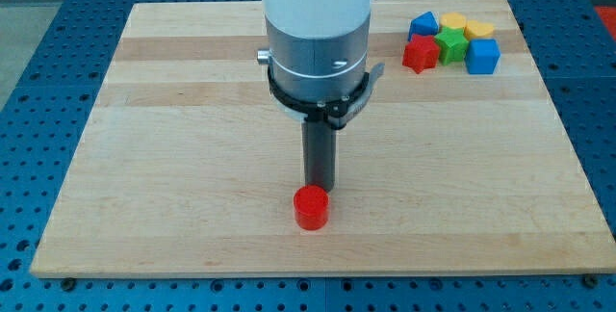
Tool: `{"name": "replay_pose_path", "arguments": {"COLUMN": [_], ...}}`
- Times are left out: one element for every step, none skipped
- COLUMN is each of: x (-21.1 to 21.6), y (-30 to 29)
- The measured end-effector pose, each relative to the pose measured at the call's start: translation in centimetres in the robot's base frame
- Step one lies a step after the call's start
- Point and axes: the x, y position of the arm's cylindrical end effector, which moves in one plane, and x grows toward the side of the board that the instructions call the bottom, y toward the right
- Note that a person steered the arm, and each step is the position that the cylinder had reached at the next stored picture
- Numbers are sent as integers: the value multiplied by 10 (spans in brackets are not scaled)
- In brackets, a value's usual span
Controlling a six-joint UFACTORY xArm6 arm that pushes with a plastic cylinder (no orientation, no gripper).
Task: Move the red circle to the bottom right diagonal of the green circle
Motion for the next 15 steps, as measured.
{"name": "replay_pose_path", "arguments": {"x": [15, 27, 28, 5, -41, -64, -59, -4, 83, 84, 85, 84, 84, 85, 85], "y": [0, 0, 0, 0, 0, 0, -8, -72, -119, -119, -119, -118, -117, -71, -68]}}
